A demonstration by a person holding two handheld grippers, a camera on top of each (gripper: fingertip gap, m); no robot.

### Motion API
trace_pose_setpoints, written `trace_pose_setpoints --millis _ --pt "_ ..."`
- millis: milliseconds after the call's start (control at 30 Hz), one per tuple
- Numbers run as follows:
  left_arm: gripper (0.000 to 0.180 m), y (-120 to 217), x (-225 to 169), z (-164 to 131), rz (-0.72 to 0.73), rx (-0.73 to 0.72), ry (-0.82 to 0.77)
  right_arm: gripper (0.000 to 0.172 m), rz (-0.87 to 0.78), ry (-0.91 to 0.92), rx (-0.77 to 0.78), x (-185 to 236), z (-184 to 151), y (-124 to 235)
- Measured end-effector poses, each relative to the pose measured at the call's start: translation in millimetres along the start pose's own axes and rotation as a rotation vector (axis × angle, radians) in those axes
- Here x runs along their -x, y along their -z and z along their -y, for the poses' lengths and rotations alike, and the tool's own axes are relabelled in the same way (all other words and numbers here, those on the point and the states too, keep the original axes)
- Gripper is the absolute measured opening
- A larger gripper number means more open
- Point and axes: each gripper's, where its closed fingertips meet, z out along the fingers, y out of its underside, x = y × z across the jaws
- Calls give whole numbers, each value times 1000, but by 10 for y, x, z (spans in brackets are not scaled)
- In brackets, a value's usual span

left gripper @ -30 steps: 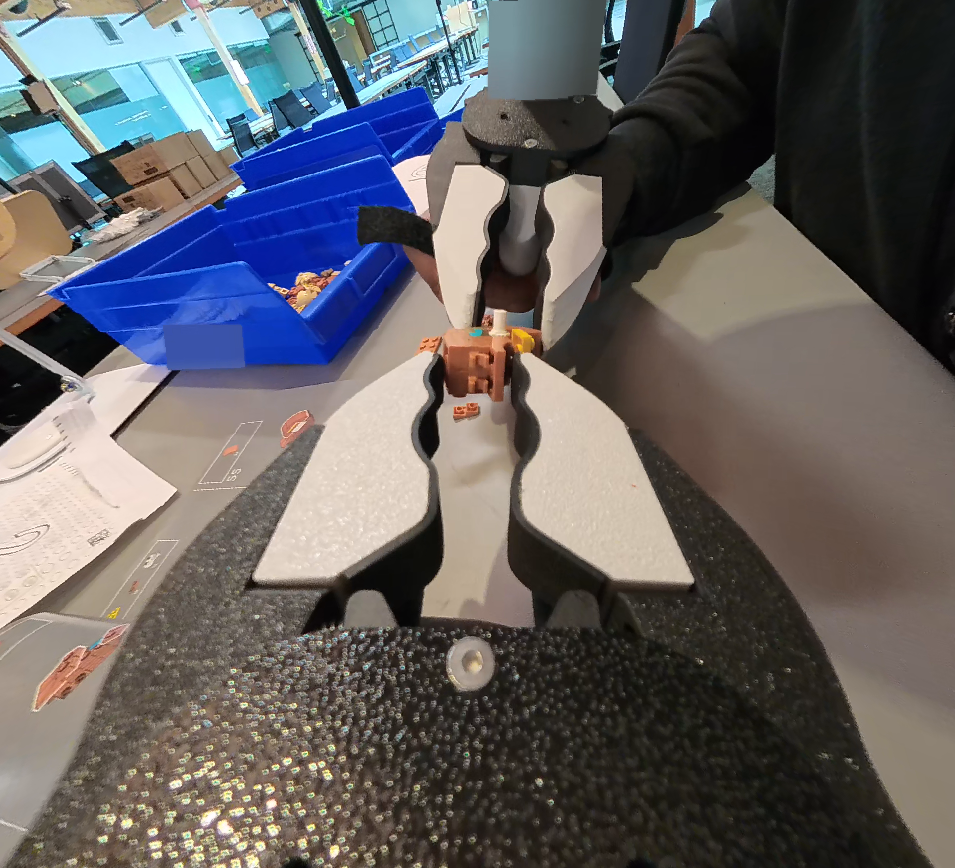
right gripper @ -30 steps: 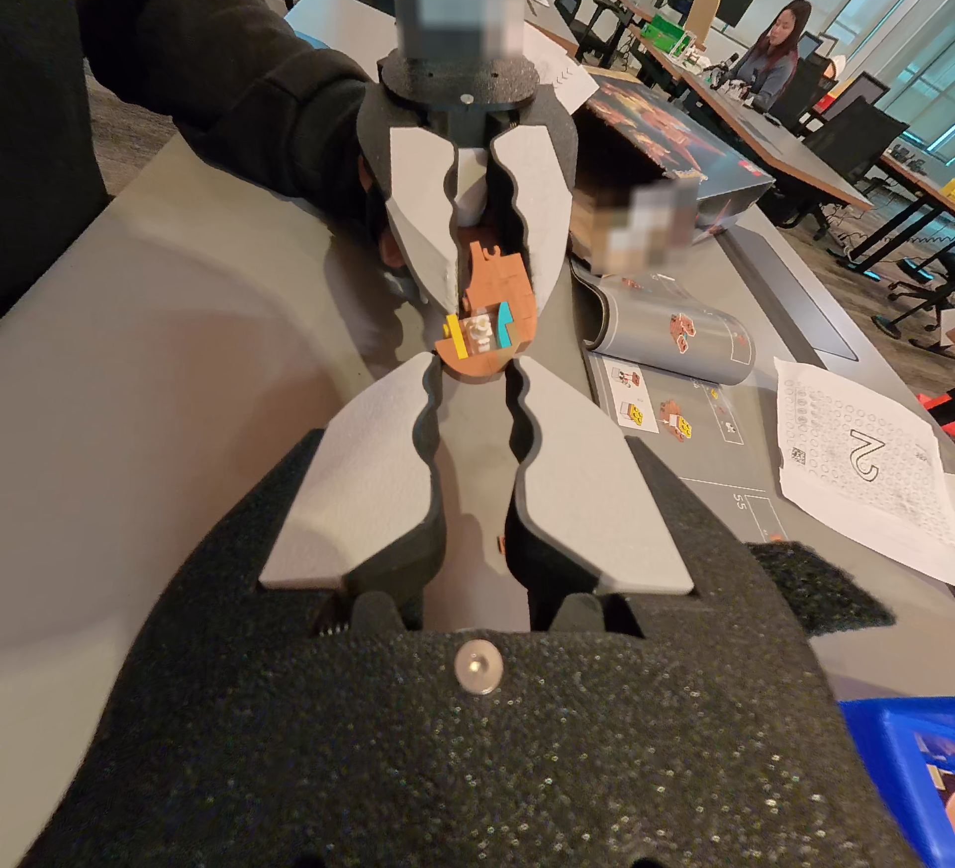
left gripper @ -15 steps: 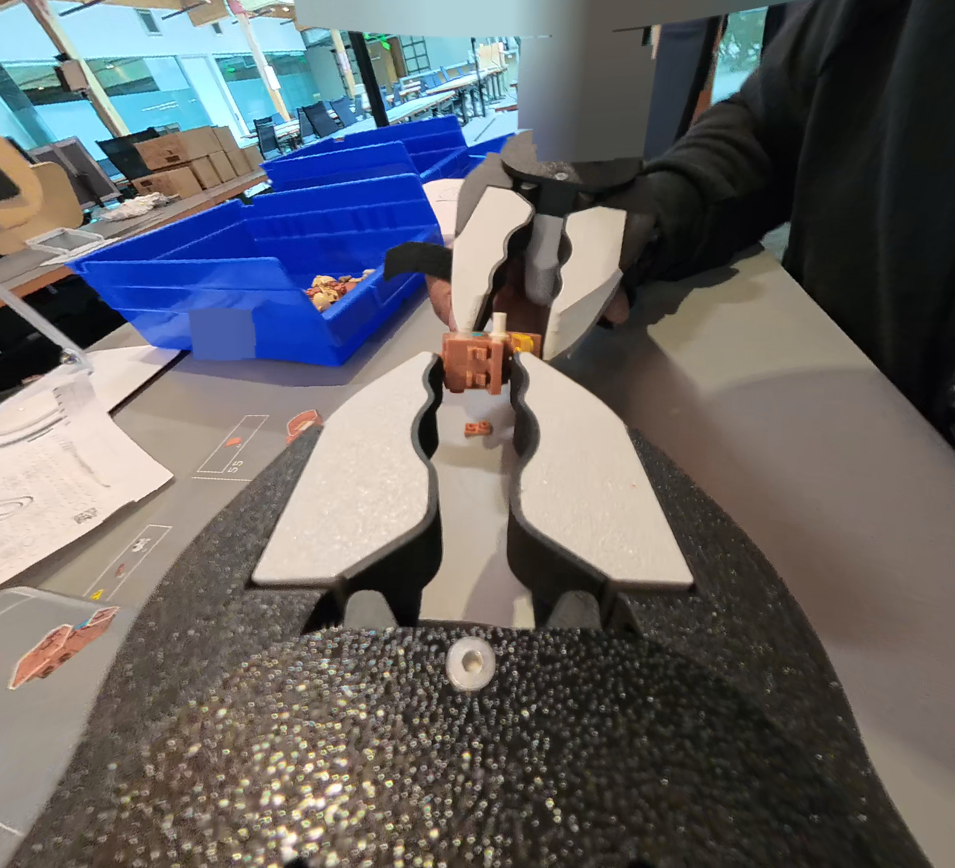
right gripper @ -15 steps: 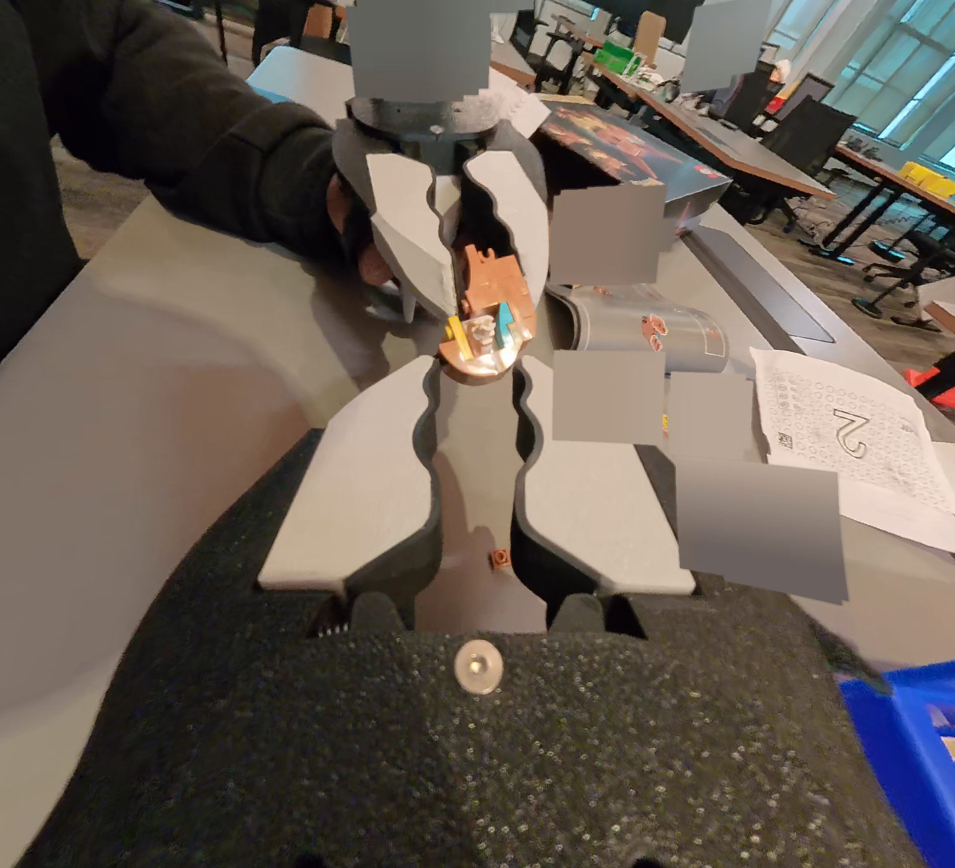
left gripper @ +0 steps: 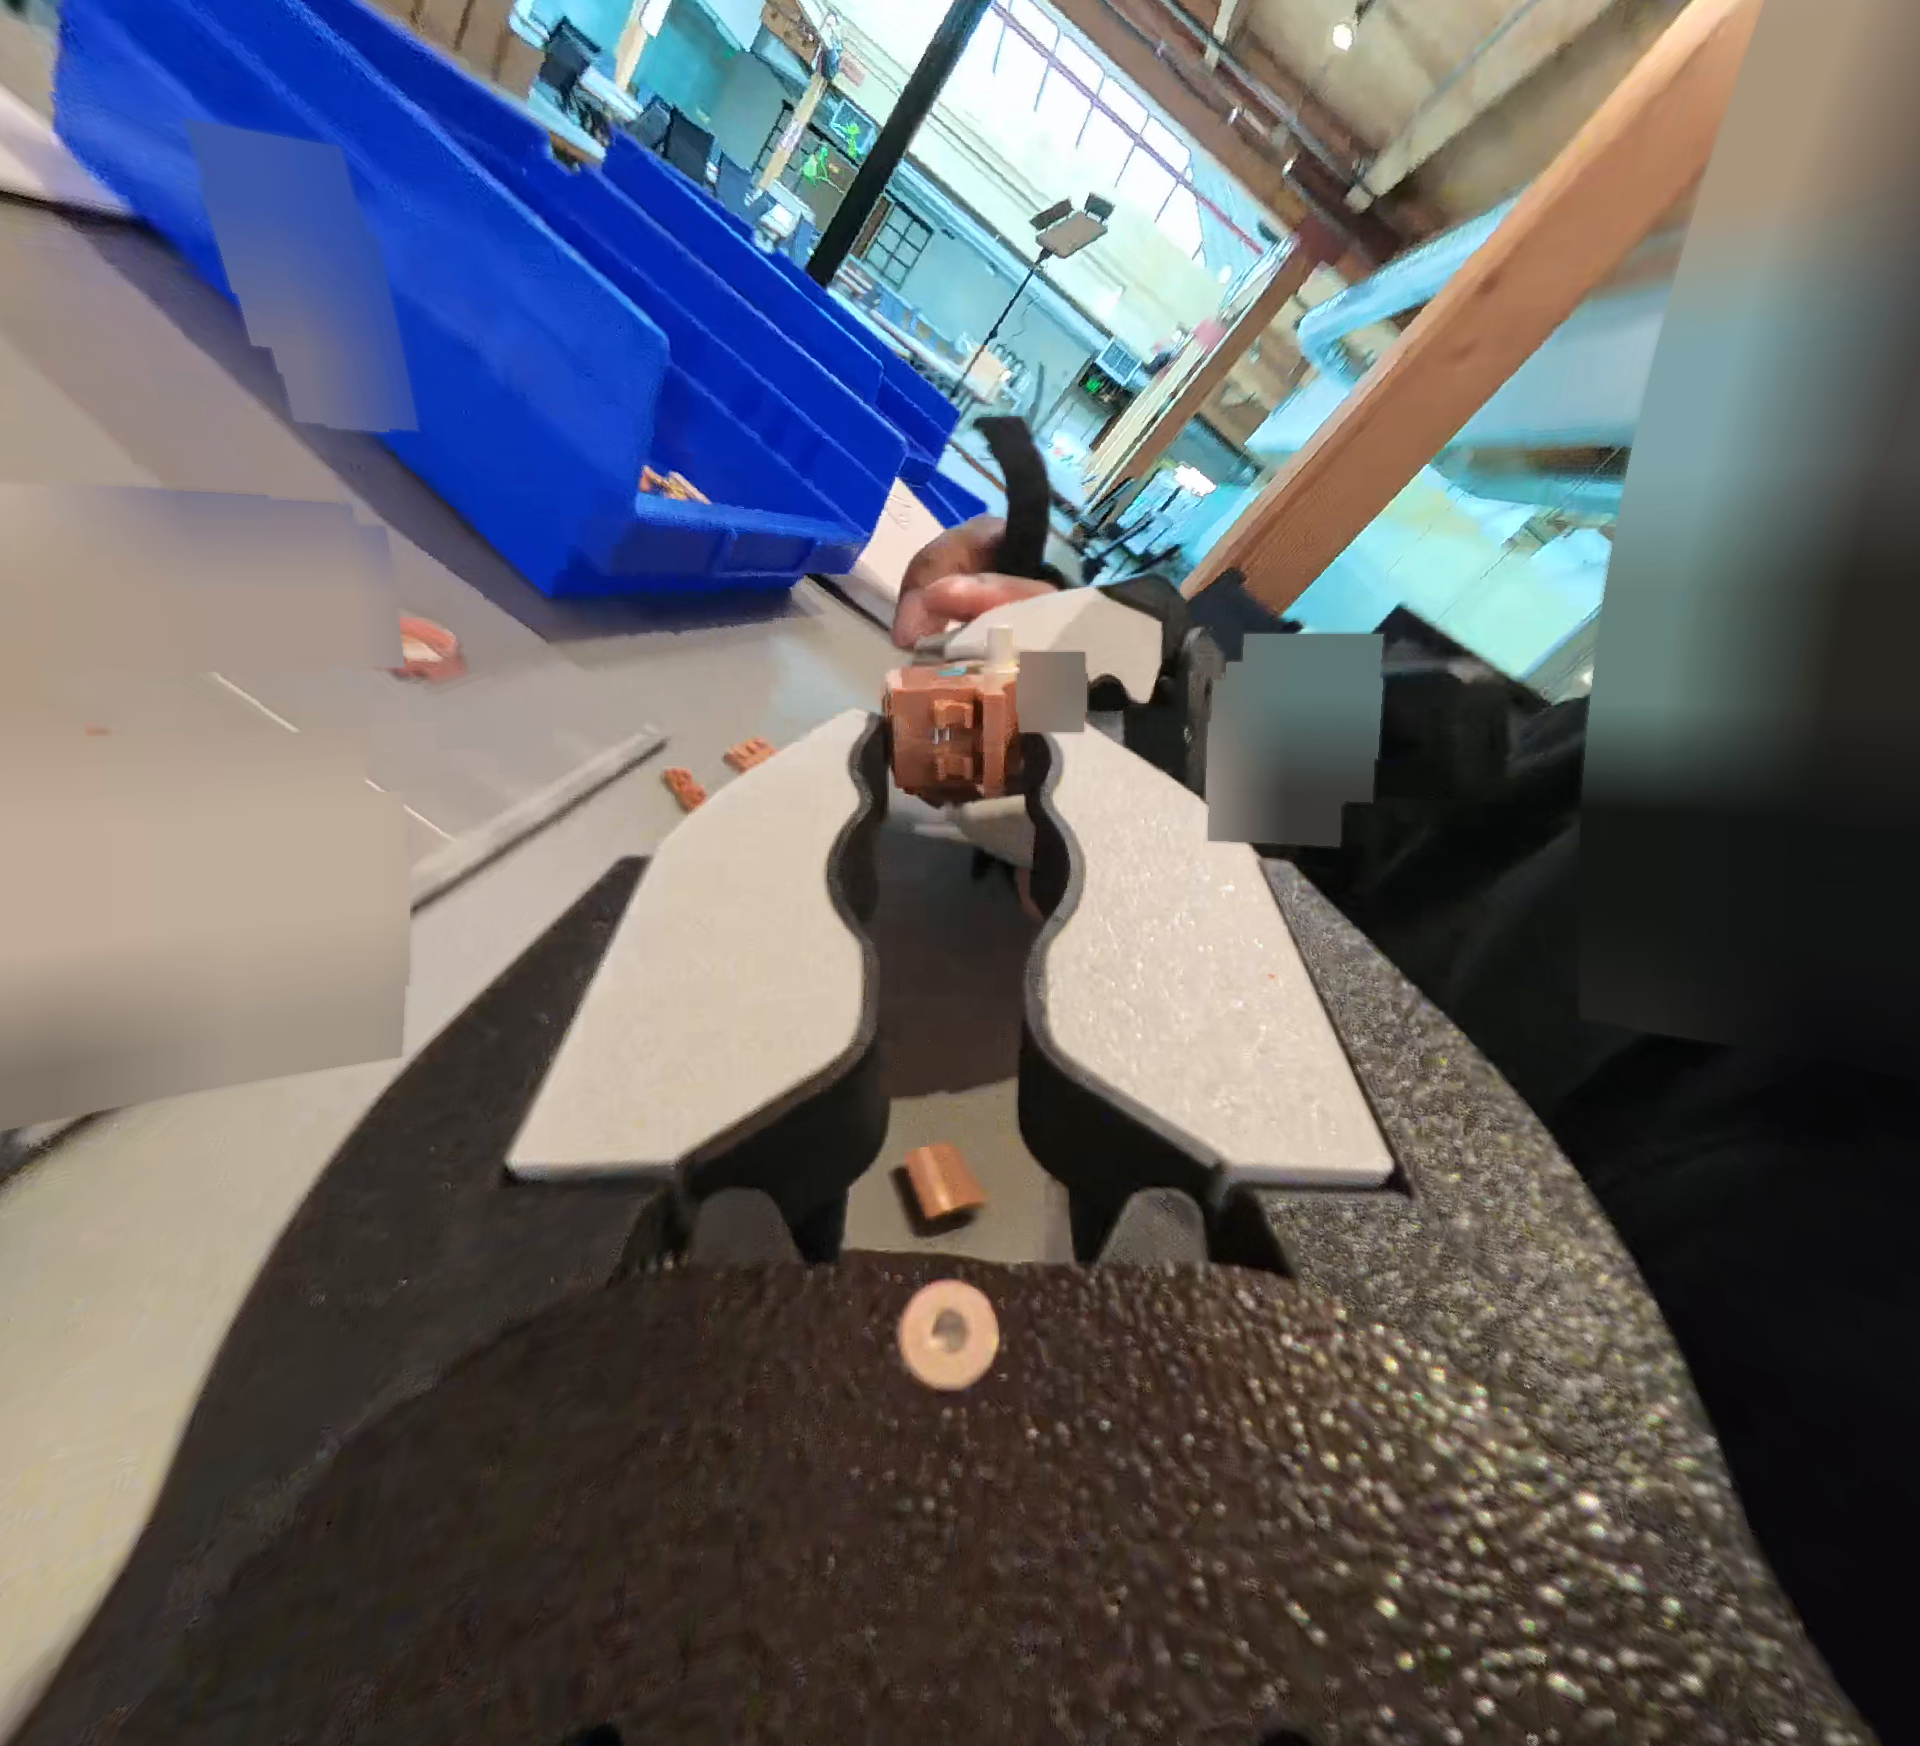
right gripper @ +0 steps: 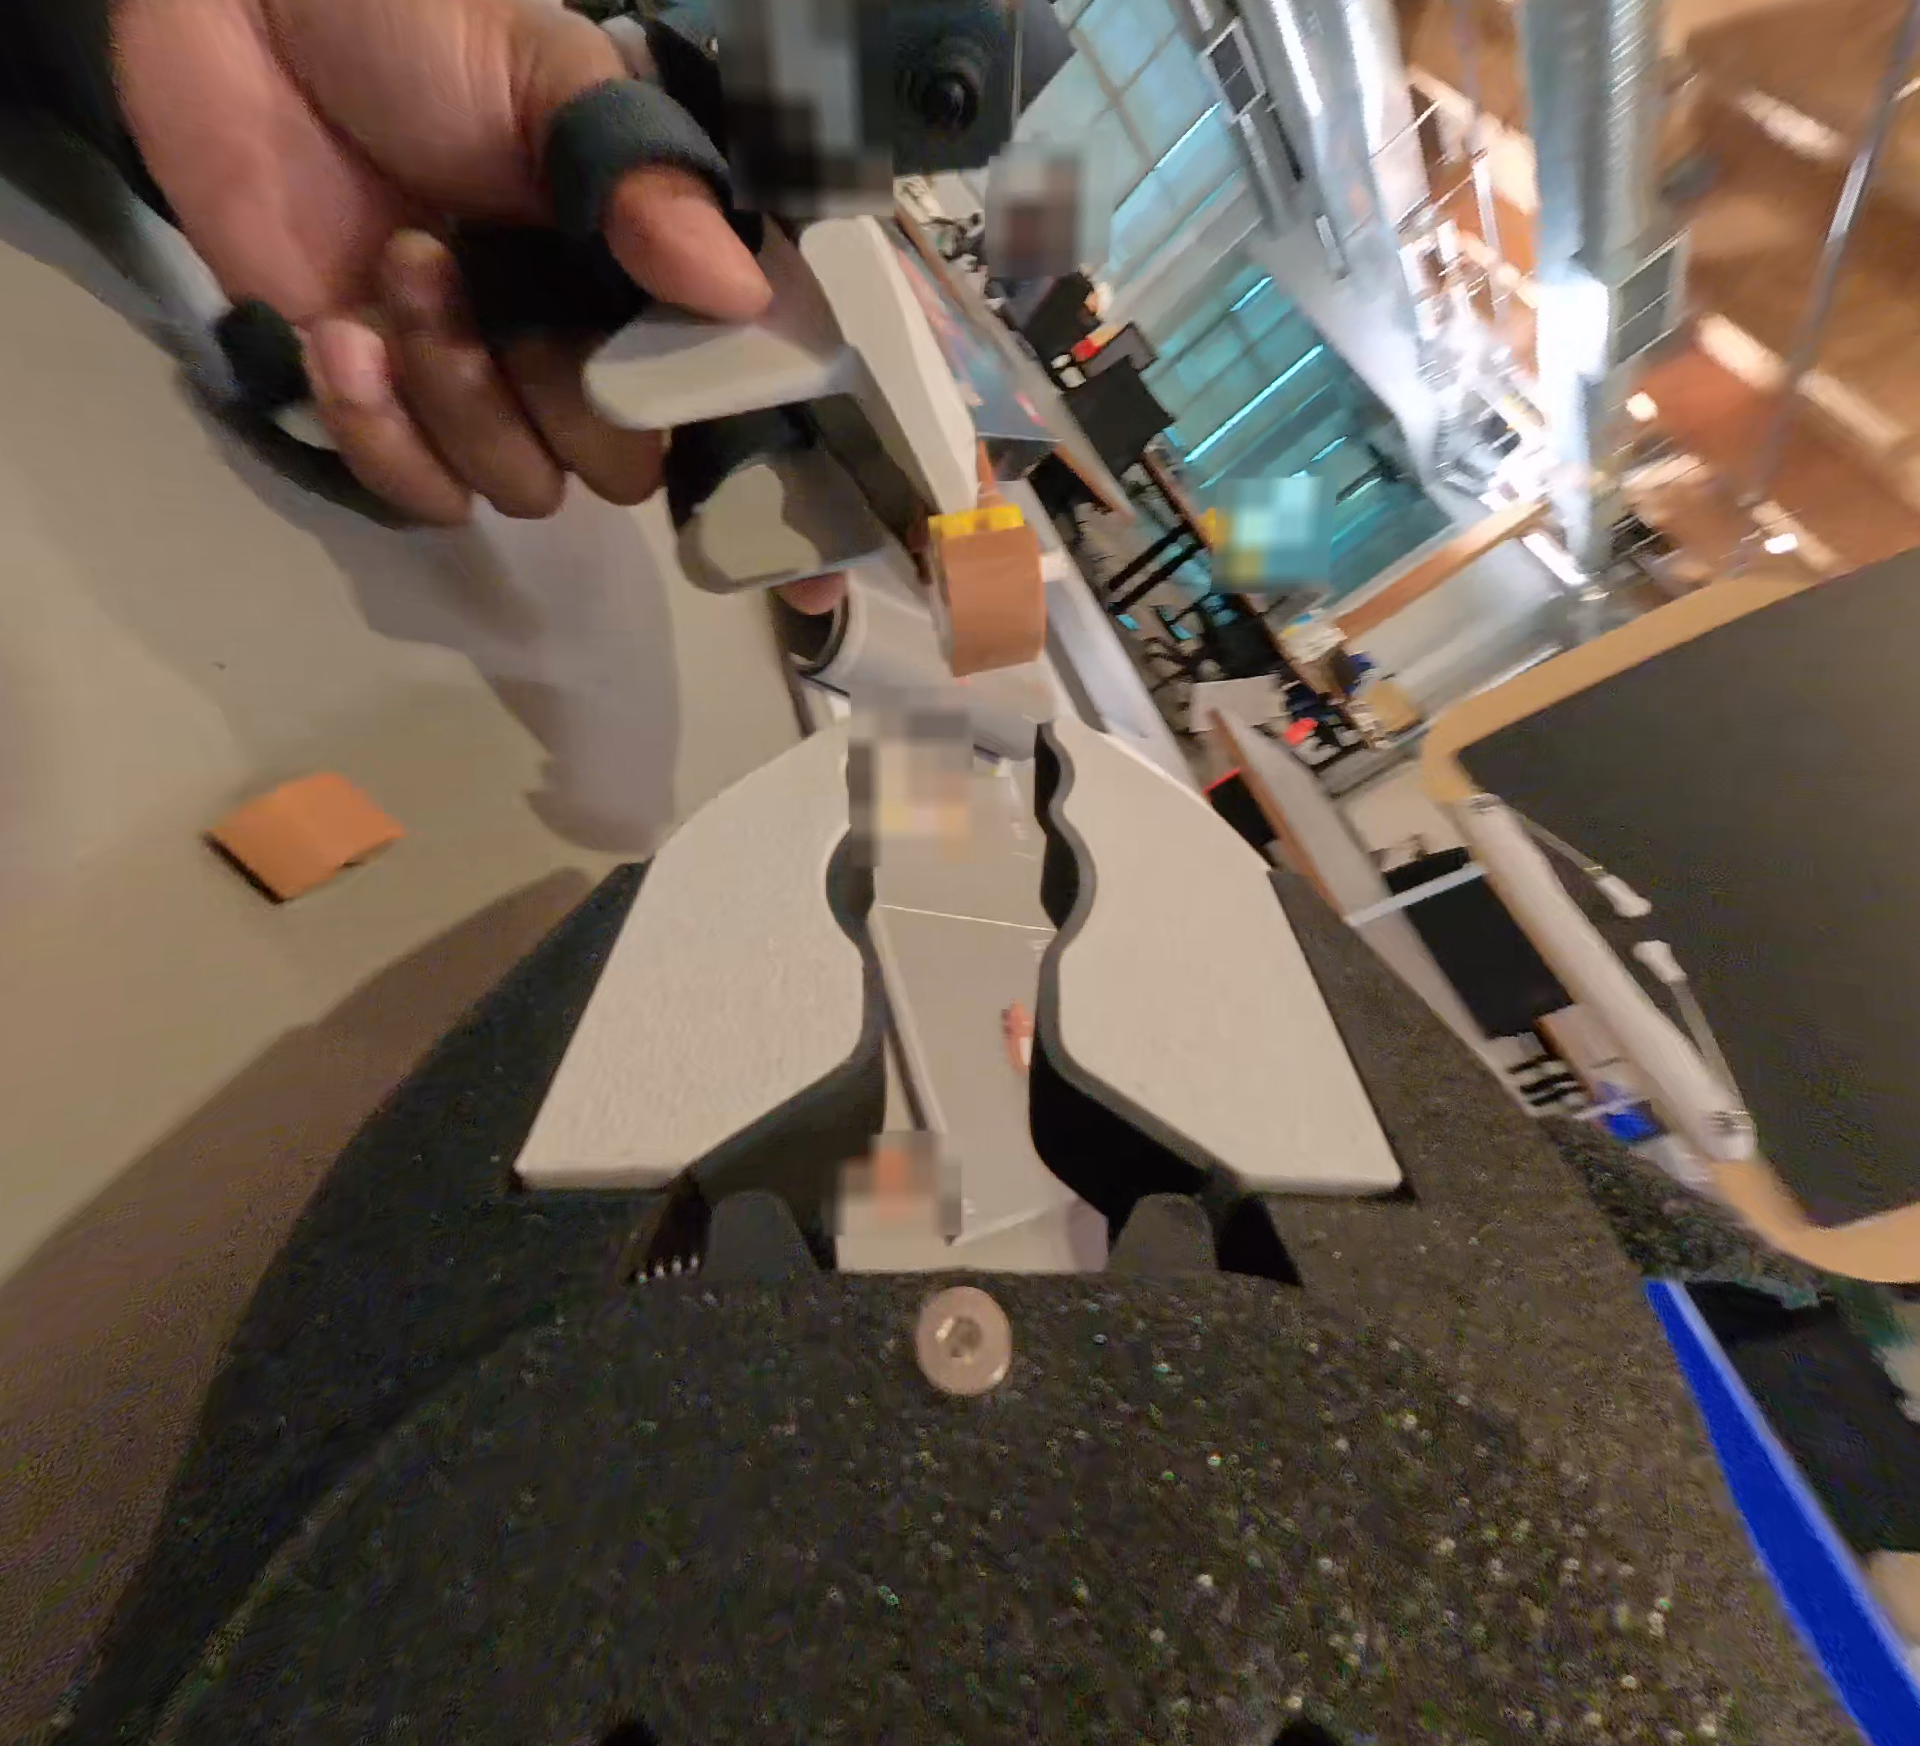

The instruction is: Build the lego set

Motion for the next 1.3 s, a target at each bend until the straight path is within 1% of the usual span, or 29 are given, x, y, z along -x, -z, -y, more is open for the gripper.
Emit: trace_pose_setpoints --millis 100,233,433,567,667,733,800,900,967,1033,1067,1100,1167,1200,1300 --pt "24 -21 12 -48 -13 5 111 28 -25 16 -29 -21 66 9" --pt "24 -34 -10 -58 -41 -8 172 29 -72 62 -42 -59 106 9" --pt "24 -62 -20 -69 -71 -35 272 27 -148 244 -64 -37 213 22" --pt "24 -65 -8 -50 -86 -66 334 26 -143 336 -81 49 245 14" --pt "24 -46 27 -25 -78 -85 352 26 -126 344 -92 86 245 17" --pt "24 -46 77 -73 -41 -48 353 26 -91 330 -102 131 236 20" --pt "24 -38 170 -201 54 62 292 24 -51 321 -110 190 223 28" --pt "24 71 382 -390 255 275 63 23 -6 330 -119 270 218 43" --pt "25 158 481 -448 337 383 -62 21 17 329 -127 316 223 48" --pt "25 240 579 -515 410 474 -145 21 36 317 -126 346 212 45" --pt "25 259 596 -551 419 507 -156 20 51 301 -128 361 208 46" --pt "30 260 596 -572 416 522 -150 20 67 277 -133 372 207 48" --pt "47 261 604 -601 414 544 -136 20 105 206 -137 388 201 52" --pt "52 260 605 -610 412 551 -131 20 123 164 -139 388 198 55" --pt "60 274 627 -579 419 555 -180 20 163 9 -151 345 209 74"
